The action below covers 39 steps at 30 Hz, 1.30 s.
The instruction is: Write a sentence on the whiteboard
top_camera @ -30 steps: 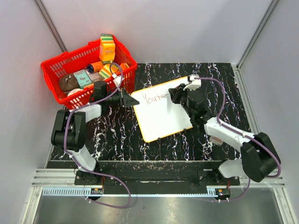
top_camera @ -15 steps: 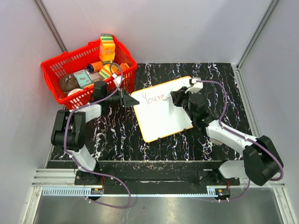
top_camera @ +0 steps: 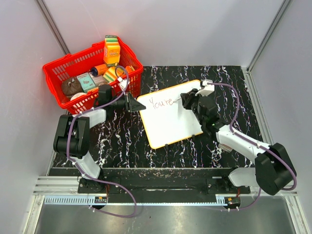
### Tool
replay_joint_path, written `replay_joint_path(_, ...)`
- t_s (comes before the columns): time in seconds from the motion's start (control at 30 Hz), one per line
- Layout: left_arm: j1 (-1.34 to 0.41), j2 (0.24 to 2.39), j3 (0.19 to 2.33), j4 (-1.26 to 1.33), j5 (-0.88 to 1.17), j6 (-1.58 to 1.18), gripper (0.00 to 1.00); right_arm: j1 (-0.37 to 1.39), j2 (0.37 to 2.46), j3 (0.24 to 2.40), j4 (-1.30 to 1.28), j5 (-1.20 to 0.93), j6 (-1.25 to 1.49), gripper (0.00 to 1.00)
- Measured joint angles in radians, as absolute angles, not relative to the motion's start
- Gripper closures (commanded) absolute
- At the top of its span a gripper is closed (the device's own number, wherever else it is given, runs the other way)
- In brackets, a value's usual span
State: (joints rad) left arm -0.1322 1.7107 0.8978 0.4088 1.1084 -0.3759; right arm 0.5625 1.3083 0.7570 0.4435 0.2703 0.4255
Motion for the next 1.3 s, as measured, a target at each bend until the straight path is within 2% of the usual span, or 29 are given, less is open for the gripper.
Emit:
replay_joint_path(0.43,-0.139,1.711,0.902,0.407,1.108,-0.373,1.0,0.557,1.104,0.702,0.463,0.272,0.397,1.0)
replay_joint_path(1.3,-0.139,1.71,0.902,0.405,1.107,-0.373,1.0,0.405,1.154,0.741,0.351,0.155,0.398,1.0)
